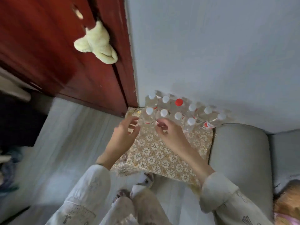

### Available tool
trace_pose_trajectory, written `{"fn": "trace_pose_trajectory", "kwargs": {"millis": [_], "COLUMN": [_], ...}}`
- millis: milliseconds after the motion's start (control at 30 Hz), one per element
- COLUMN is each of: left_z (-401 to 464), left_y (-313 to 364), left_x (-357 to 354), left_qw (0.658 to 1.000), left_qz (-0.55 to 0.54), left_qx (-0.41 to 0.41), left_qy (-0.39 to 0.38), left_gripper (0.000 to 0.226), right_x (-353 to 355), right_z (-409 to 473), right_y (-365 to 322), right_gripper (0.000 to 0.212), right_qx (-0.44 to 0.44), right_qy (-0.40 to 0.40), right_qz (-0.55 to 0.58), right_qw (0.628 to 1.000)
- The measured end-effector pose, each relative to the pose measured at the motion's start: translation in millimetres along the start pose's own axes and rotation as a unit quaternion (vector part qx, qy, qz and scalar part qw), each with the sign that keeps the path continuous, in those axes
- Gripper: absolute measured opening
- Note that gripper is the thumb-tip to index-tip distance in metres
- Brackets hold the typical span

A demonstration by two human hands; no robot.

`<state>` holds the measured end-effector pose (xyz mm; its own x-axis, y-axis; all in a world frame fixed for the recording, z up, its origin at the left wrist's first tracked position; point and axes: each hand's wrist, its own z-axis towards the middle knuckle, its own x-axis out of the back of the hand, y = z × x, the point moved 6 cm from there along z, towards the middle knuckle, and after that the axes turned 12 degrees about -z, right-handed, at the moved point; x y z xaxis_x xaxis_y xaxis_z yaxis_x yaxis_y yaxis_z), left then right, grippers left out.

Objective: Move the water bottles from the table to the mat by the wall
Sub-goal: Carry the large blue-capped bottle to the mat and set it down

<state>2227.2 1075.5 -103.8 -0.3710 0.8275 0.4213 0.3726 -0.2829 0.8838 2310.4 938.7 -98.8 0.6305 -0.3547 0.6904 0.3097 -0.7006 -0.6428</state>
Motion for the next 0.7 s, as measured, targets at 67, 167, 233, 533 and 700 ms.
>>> {"fn": "trace_pose_trajectory", "kwargs": {"millis": [67, 167, 233, 533, 700], "left_z": [-30.1, -86.2, -133.0, -380.6, -557.2], "left_y": [-7.4, -18.3, -29.8, -84.3, -111.6], "left_x": [46.2, 110.5, 149.1, 258.5, 276.0], "left_qw": [0.998, 0.988, 0.978, 0.897, 0.827], "left_qz": [-0.004, -0.018, -0.038, -0.087, -0.097], "left_qx": [0.005, 0.006, 0.017, 0.068, 0.109], "left_qy": [0.064, 0.153, 0.205, 0.429, 0.542], "left_gripper": [0.027, 0.023, 0.021, 0.018, 0.017], "right_x": [-14.9, -41.3, -66.6, -216.6, -314.4], "right_z": [-3.1, -15.2, -32.6, -198.2, -332.5], "right_y": [-48.6, -122.6, -170.1, -322.4, -385.6], "right_gripper": [0.032, 0.027, 0.025, 0.02, 0.017], "right_qx": [0.061, 0.14, 0.183, 0.367, 0.472], "right_qy": [-0.026, -0.057, -0.08, -0.216, -0.323], "right_qz": [-0.025, -0.05, -0.052, -0.08, -0.101], "right_qw": [0.998, 0.987, 0.978, 0.901, 0.814]}}
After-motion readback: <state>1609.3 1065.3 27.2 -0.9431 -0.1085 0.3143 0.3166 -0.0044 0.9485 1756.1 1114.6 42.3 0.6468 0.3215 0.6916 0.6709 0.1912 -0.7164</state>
